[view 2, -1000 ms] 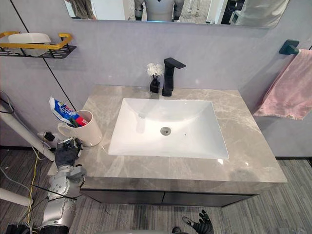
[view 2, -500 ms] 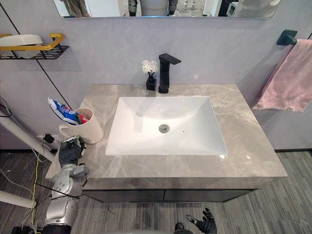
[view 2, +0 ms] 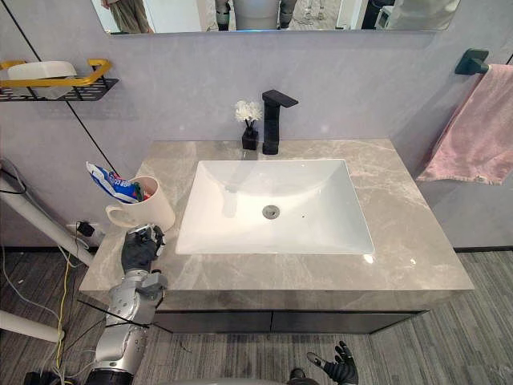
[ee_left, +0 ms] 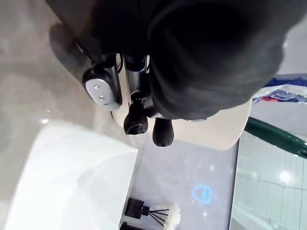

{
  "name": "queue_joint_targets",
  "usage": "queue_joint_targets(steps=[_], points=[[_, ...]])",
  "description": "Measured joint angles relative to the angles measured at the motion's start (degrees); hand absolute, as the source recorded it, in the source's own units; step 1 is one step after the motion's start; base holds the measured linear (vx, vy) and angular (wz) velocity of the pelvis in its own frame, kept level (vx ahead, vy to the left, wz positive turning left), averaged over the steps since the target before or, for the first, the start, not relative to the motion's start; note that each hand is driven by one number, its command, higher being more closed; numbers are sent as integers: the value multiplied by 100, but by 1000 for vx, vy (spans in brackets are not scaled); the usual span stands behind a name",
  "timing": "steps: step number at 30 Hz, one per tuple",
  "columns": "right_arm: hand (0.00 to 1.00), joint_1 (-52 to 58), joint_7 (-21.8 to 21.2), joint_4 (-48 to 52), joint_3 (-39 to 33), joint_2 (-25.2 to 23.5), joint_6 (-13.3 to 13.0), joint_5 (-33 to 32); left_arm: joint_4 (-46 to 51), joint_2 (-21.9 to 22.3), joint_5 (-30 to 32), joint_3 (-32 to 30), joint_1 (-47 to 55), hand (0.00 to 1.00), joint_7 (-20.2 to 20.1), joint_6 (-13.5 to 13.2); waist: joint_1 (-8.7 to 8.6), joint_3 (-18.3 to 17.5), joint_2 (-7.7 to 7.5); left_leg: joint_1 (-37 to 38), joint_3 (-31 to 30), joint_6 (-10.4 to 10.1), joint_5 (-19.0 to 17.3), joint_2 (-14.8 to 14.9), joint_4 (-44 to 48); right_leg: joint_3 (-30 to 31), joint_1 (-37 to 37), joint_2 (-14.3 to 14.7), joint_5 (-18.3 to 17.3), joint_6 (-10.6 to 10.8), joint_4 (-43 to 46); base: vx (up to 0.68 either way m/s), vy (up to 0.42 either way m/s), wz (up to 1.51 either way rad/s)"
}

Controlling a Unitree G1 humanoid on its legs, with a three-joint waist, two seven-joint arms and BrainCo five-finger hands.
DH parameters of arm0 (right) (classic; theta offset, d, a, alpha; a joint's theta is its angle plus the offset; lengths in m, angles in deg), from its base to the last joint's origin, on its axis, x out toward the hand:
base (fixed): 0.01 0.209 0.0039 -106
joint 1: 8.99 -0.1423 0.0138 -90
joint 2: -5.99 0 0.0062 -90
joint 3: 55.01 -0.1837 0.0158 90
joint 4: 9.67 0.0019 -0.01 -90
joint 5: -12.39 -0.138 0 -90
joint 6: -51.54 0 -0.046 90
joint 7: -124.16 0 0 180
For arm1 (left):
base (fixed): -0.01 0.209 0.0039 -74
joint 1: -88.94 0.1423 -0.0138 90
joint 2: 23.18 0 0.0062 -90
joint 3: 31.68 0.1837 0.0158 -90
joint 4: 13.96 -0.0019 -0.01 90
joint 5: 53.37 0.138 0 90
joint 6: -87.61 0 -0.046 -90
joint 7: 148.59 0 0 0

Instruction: Organize washtable

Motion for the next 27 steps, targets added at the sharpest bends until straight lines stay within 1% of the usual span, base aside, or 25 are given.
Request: queue_joint_targets(steps=[4, 8, 12, 18, 21, 27], points=[[0, 0, 24, 0, 10, 8, 0, 0, 50, 109, -2, 220, 1, 100, -84, 0, 0, 1, -3, 8, -1, 0, 0, 3, -4, -1, 4, 0, 0, 0, 0, 0, 0, 0], [0, -1, 31, 0, 21, 12, 0, -1, 52, 108, 12, 358, -13, 100, -102, 0, -11, 1, -9, 25, -2, 0, 0, 3, -13, -1, 9, -3, 0, 0, 1, 0, 0, 0], [0, 0, 37, -9, 25, 11, 0, -2, 50, 97, 166, 348, -14, 100, -94, 3, -17, 5, -25, 29, 0, 0, 0, 2, -14, 0, 11, -5, 0, 0, 0, 0, 0, 0], [0, 0, 39, -21, 25, 10, 0, -1, 49, 86, 176, 231, -13, 100, -87, 8, -18, 3, -40, 32, 13, 0, 0, 2, -16, 4, 10, -4, 0, 0, 0, 0, 0, 0], [0, 0, 38, -24, 26, 9, 1, 0, 49, 83, 177, 70, -12, 100, -84, 8, -17, 4, -46, 37, 15, 0, 0, 3, -21, 6, 11, -3, 0, 0, 0, 0, 0, 0], [0, 0, 34, -65, 33, 10, 9, 0, 49, 69, 170, 61, -7, 100, -103, 5, -11, -2, -100, 51, 18, 0, 0, 4, -27, 6, 21, -5, 0, 0, 1, 0, 0, 0]])
